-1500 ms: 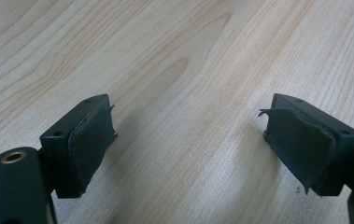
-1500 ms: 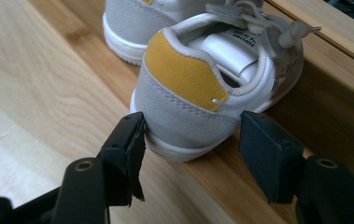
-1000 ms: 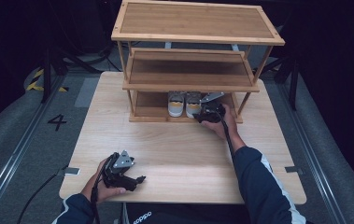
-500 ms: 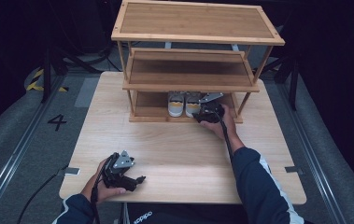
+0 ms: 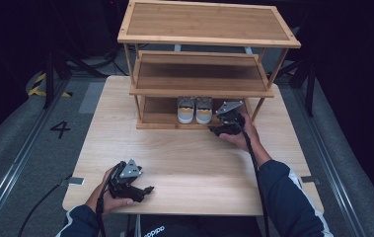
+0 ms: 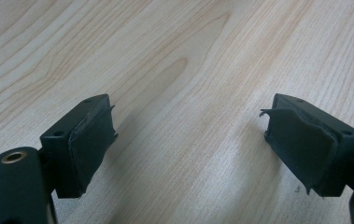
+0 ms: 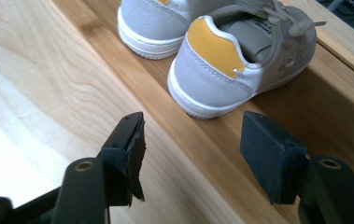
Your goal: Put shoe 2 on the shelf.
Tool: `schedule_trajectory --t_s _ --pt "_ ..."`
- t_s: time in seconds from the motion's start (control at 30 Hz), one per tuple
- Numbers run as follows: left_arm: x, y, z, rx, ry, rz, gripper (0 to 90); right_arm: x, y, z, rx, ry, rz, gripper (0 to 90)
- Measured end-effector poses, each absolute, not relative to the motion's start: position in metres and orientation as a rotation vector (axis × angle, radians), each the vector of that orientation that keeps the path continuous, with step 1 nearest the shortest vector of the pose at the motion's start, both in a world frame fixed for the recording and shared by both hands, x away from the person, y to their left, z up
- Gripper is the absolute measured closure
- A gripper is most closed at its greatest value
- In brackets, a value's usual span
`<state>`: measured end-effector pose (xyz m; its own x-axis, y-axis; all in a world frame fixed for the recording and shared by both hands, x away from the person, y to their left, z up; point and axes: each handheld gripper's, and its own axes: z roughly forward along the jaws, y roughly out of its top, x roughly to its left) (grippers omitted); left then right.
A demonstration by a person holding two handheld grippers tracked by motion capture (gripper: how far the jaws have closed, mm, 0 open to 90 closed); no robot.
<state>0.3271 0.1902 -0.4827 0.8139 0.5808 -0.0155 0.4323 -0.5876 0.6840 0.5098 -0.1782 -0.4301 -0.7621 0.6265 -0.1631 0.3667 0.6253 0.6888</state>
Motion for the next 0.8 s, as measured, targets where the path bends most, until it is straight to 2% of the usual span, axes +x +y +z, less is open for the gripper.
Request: schedule_trajectory --t_s 0.8 --pt "0.327 0.19 -0.483 2.288 0.742 0.274 15.3 0.45 -0.215 -0.413 0.627 2.583 0.823 37.0"
